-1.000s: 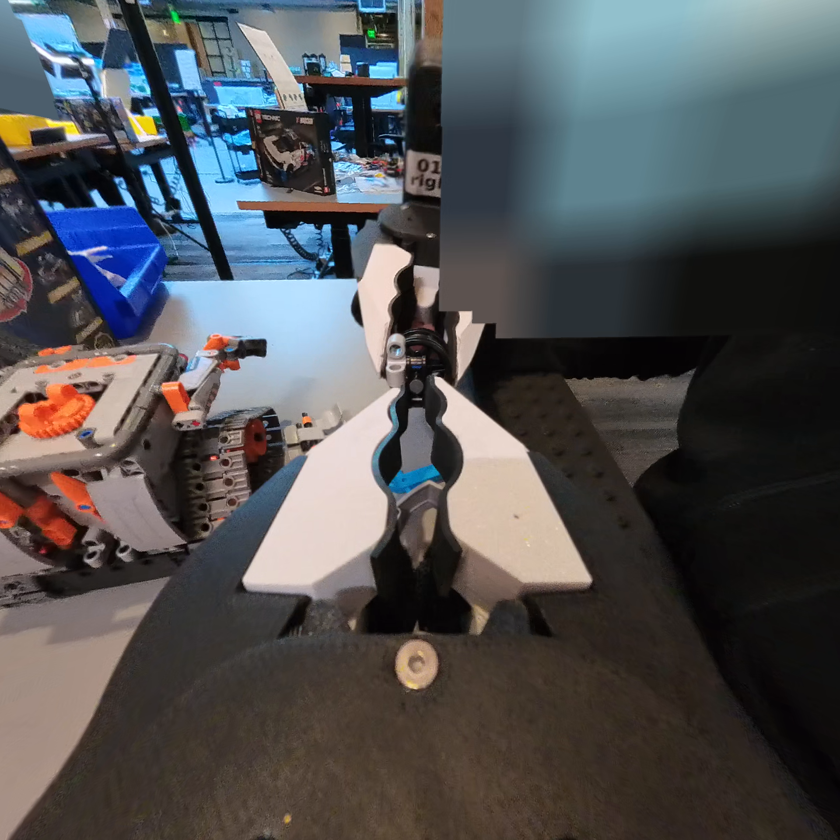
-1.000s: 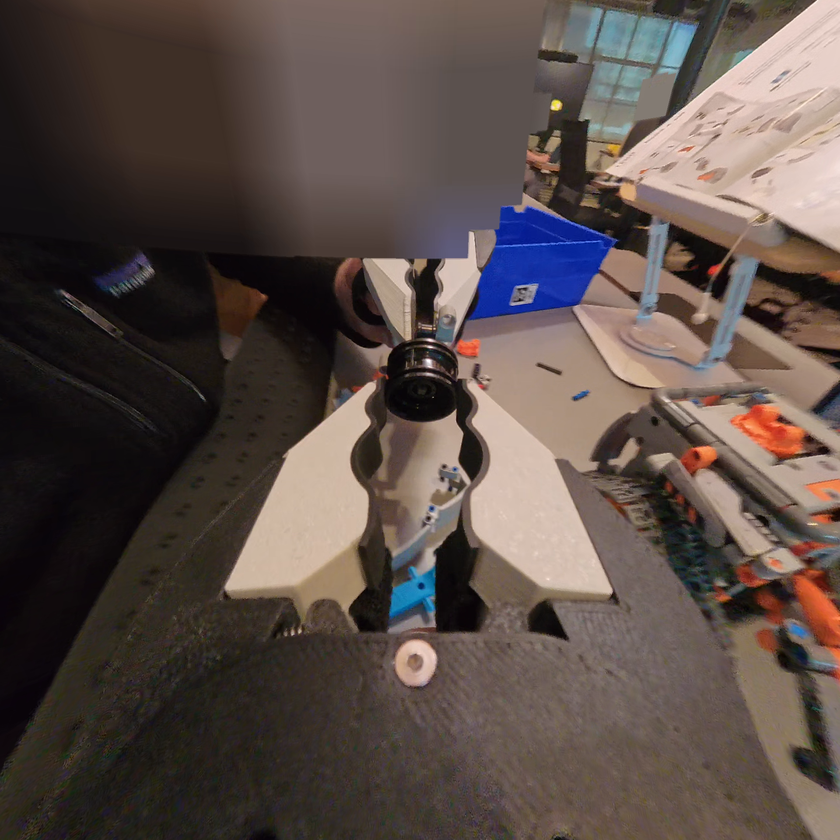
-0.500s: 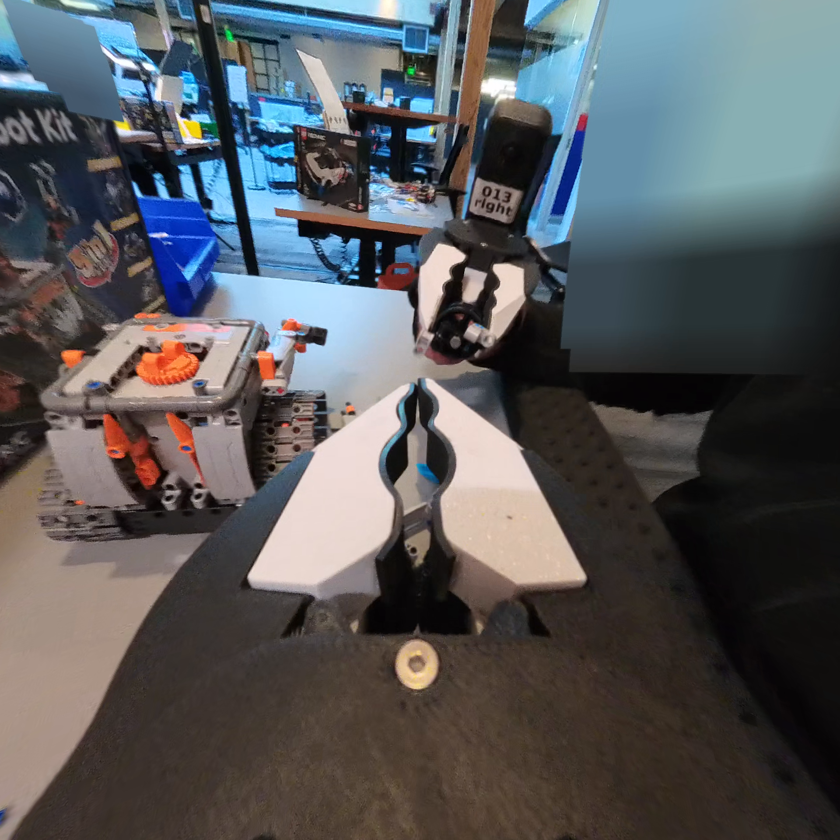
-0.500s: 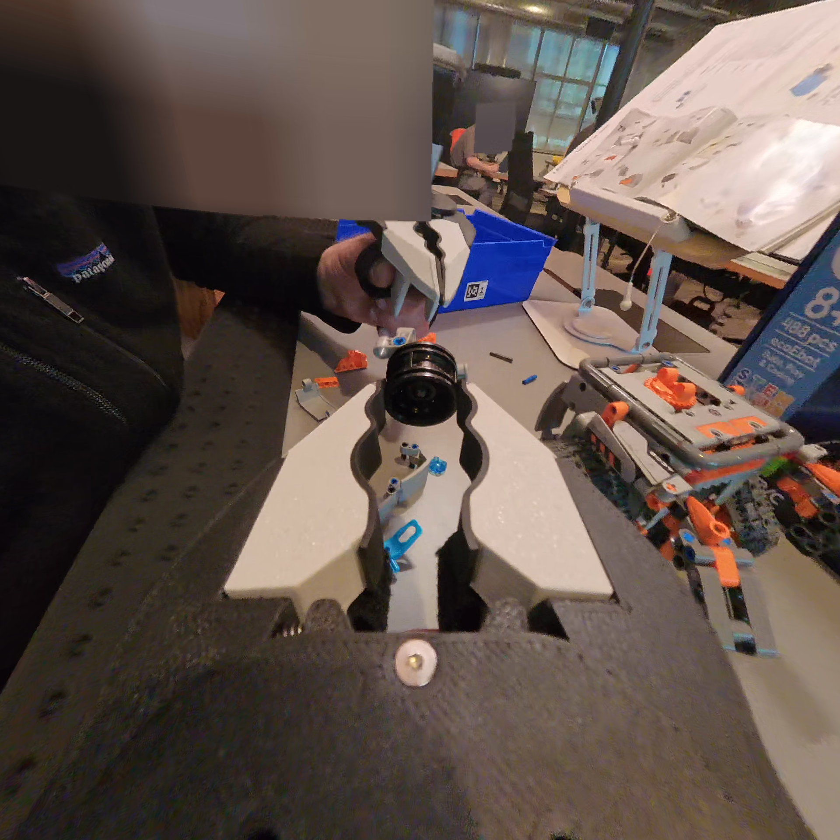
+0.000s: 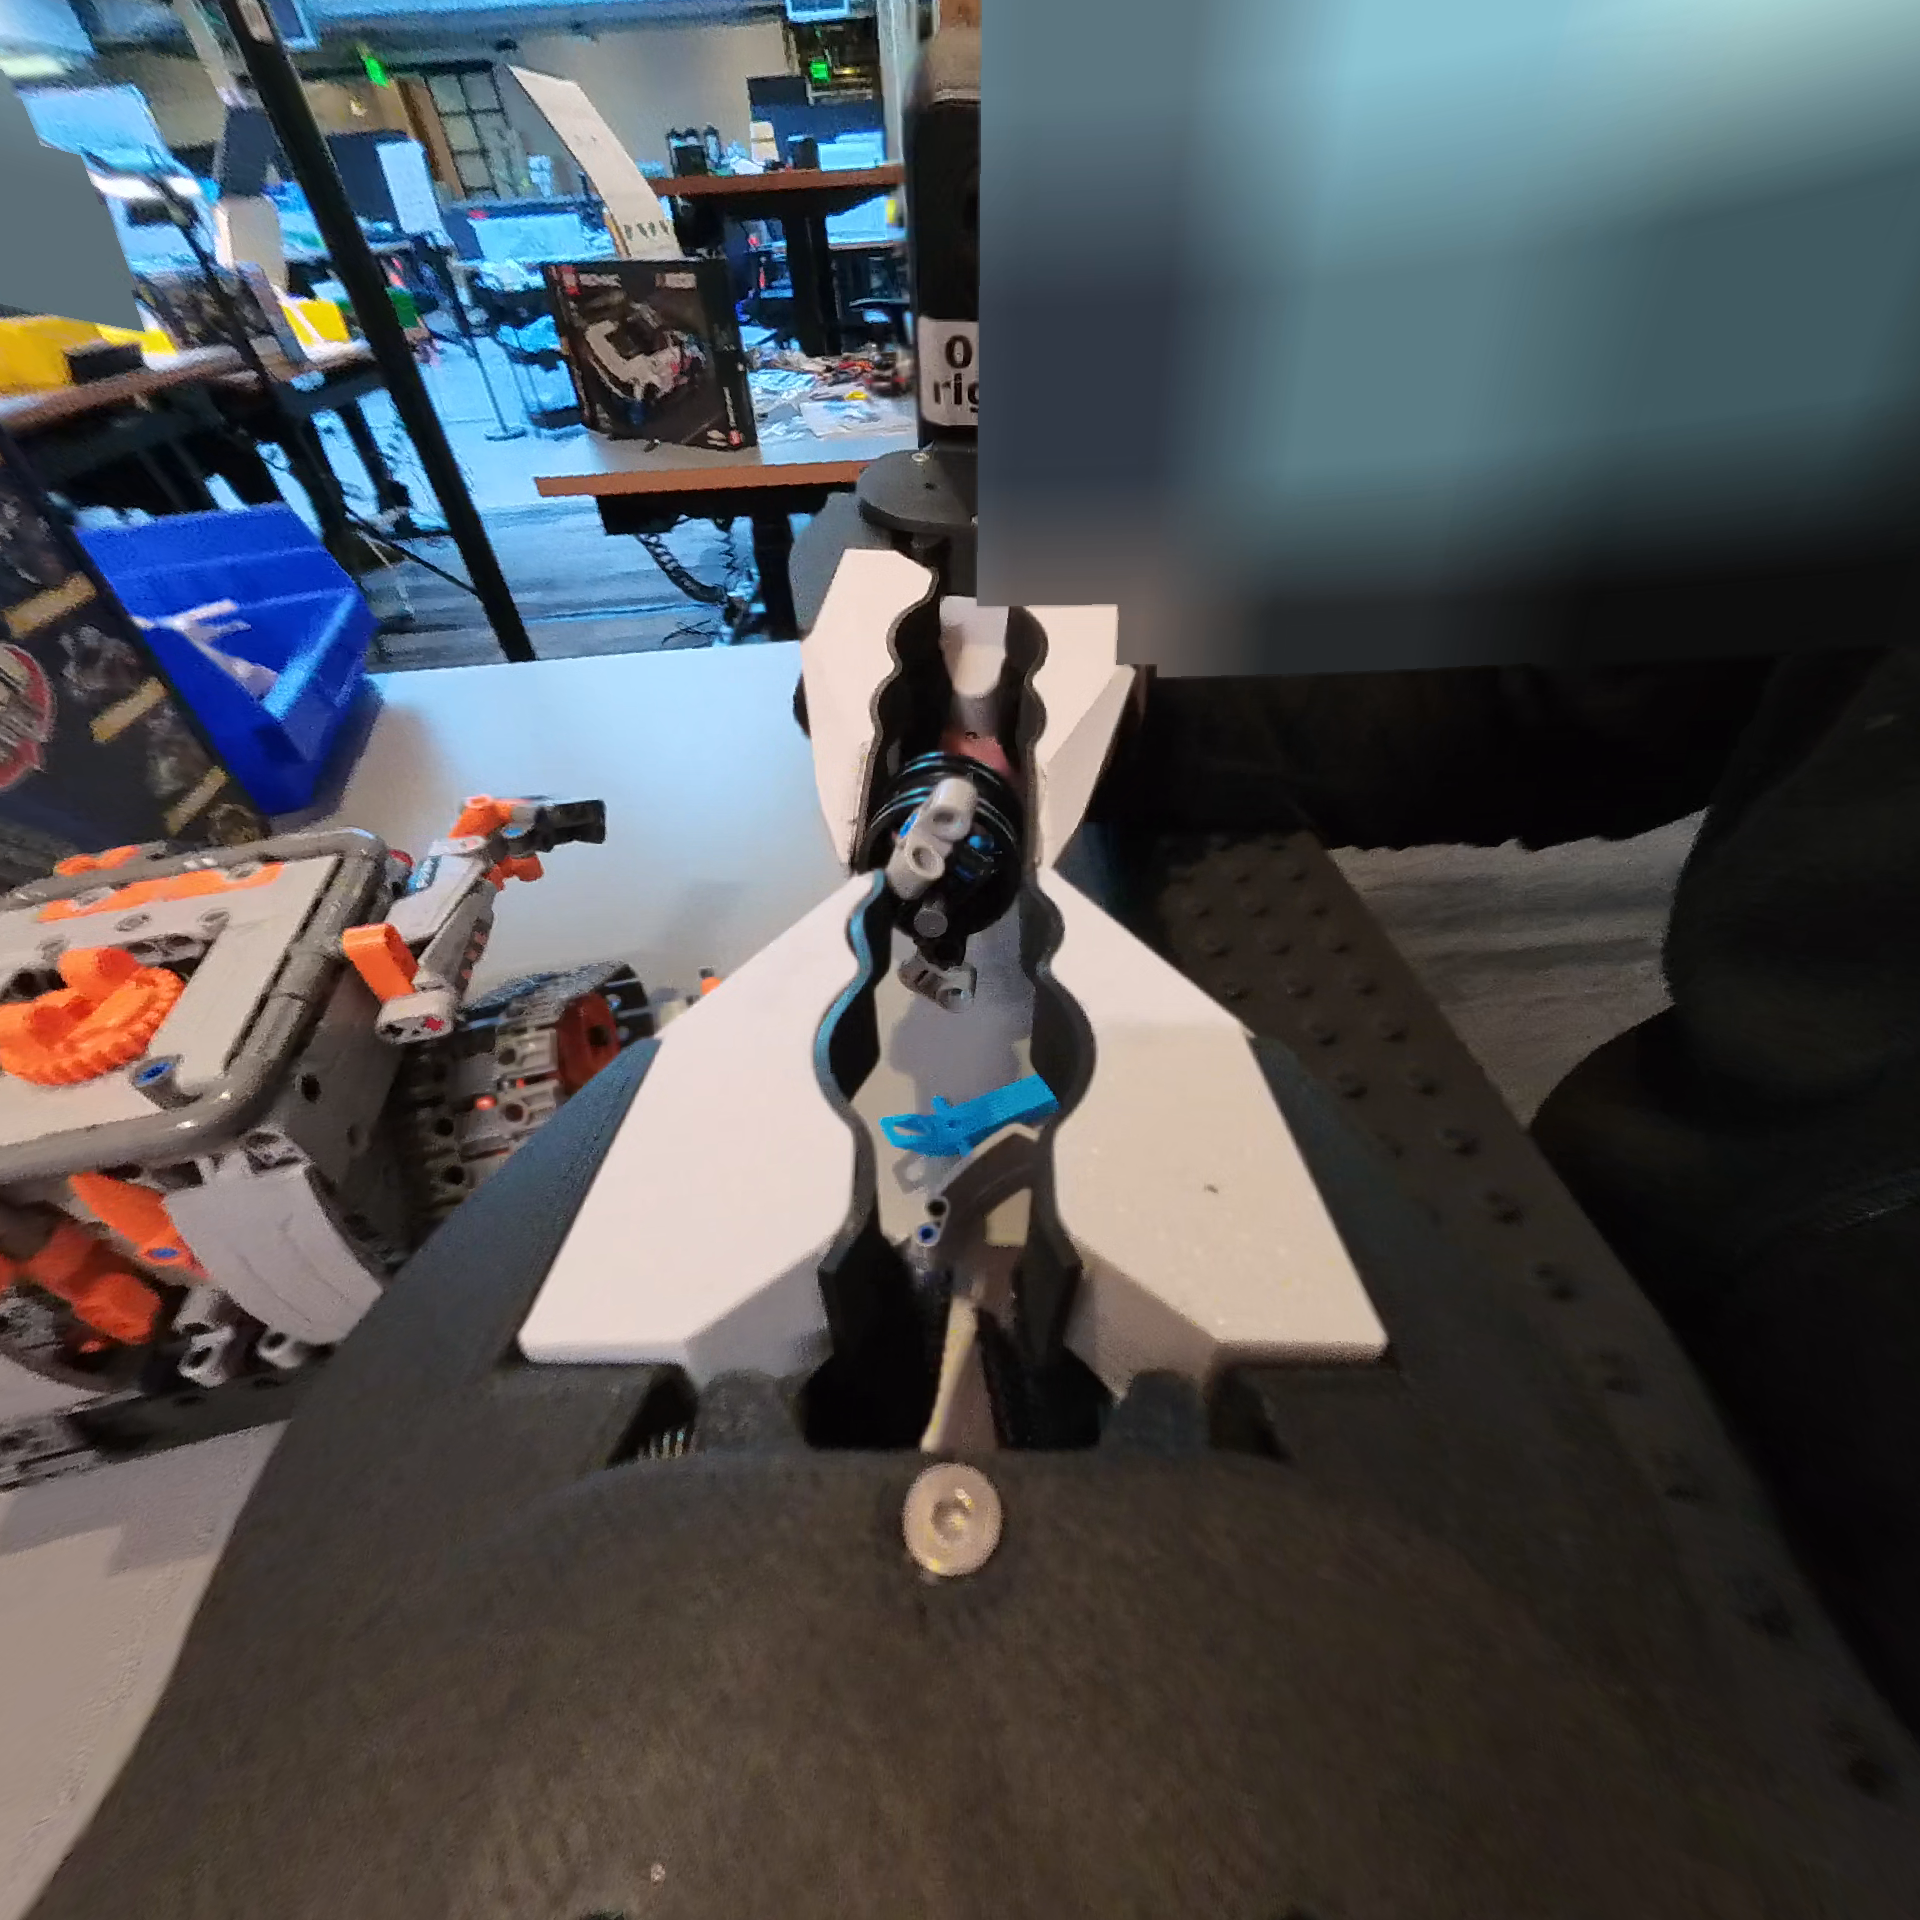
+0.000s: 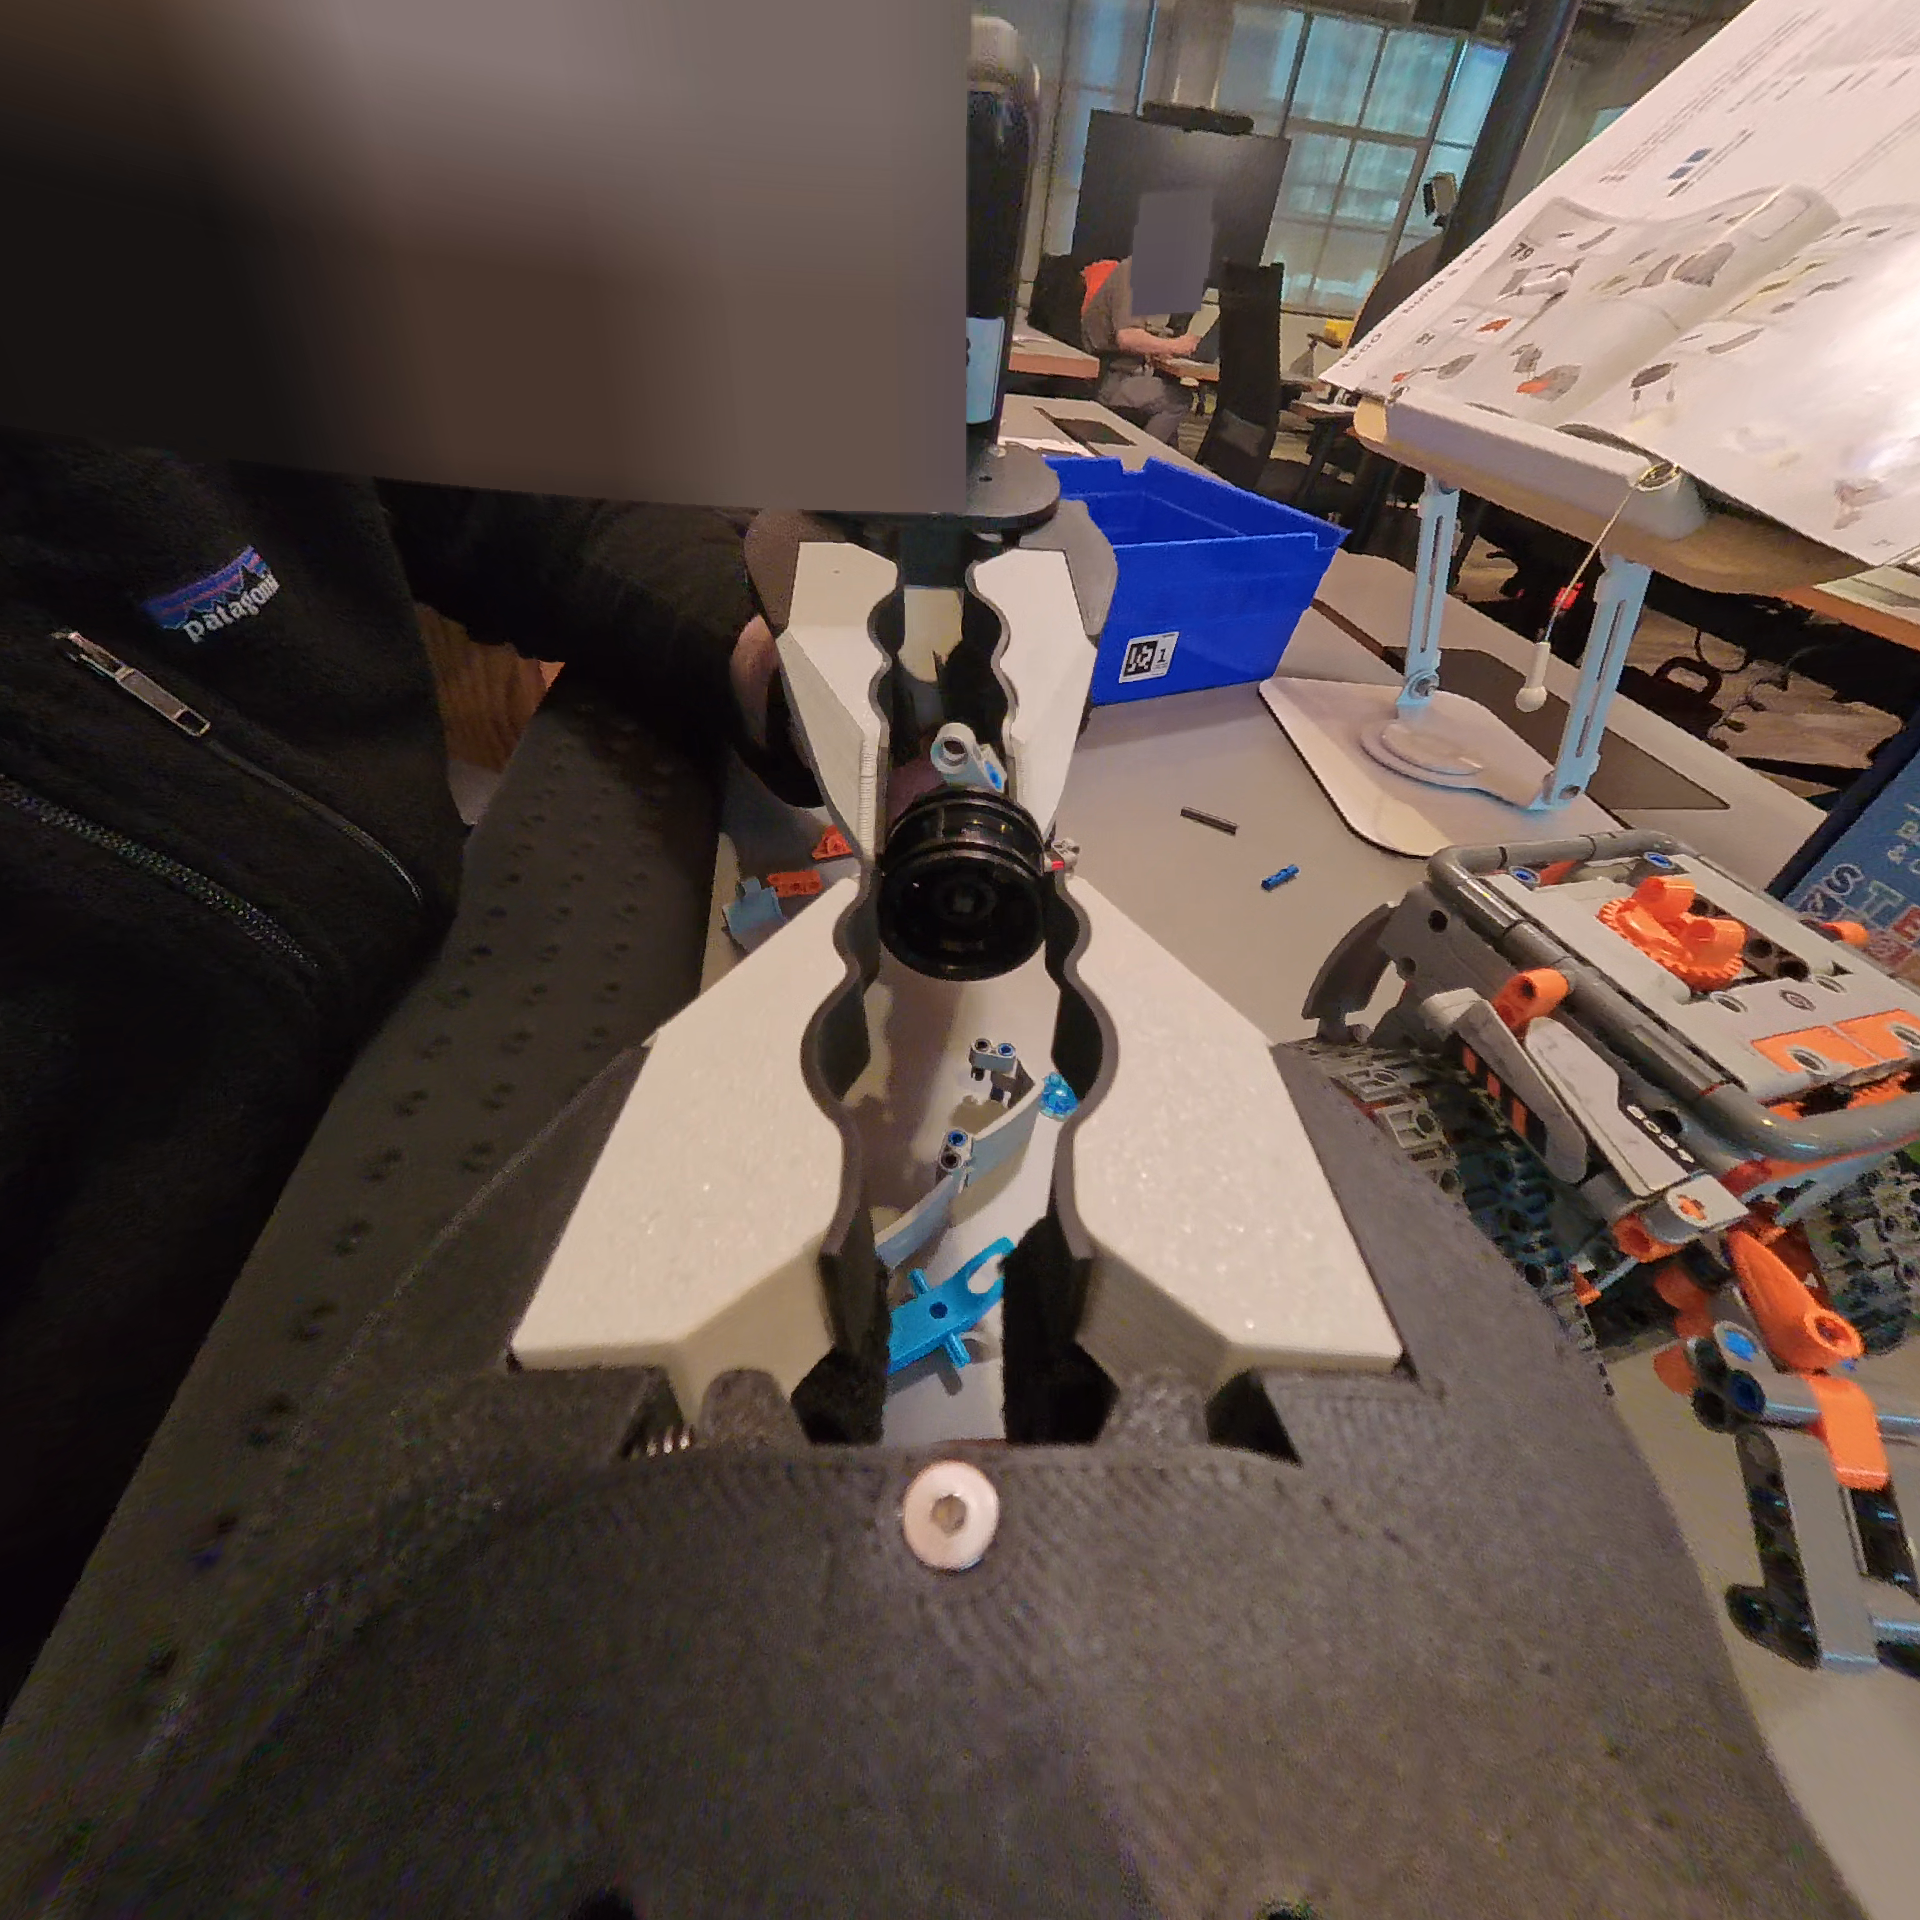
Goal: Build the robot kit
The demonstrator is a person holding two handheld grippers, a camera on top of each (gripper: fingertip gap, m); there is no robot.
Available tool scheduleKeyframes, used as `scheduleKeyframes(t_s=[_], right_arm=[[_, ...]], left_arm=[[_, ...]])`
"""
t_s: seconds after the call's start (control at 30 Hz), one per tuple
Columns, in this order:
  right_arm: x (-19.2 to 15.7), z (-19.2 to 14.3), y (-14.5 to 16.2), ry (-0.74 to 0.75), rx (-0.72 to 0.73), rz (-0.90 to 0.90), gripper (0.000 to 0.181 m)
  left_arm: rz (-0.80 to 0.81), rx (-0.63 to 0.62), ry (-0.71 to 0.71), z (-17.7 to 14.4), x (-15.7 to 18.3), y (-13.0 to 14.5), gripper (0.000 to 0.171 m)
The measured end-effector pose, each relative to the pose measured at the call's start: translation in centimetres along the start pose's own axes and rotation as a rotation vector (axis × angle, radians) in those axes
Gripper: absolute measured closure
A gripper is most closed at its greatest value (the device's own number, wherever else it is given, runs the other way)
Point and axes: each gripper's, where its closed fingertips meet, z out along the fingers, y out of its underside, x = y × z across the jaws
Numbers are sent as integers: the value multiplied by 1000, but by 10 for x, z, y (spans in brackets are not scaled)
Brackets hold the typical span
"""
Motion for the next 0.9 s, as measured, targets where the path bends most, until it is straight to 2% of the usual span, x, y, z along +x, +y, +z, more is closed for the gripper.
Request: scheduleKeyframes(t_s=[0.2,0.23,0.27,0.33,0.53,0.63,0.7,0.77,0.9], right_arm=[[-2,1,-2,-25,20,35,151],[-3,0,-3,-39,36,44,151],[-6,0,-6,-55,51,51,151],[-5,0,-6,-60,57,59,151],[-4,1,-6,-29,40,37,151],[-2,3,-6,0,38,33,150],[0,3,-11,28,53,31,150],[3,6,-13,72,45,28,137],[10,9,-14,129,34,37,149]], left_arm=[[-36,34,49,-2,2,-1,151],[-83,56,85,-3,4,-3,152],[-140,95,117,-5,4,-7,161],[-226,135,181,-8,4,-10,163],[-148,118,111,-5,2,-10,162],[-60,98,31,-7,-1,-12,167],[-66,97,23,-8,-2,-15,167],[-79,95,-7,-9,-9,-14,167],[-111,114,12,-11,-8,-18,167]])
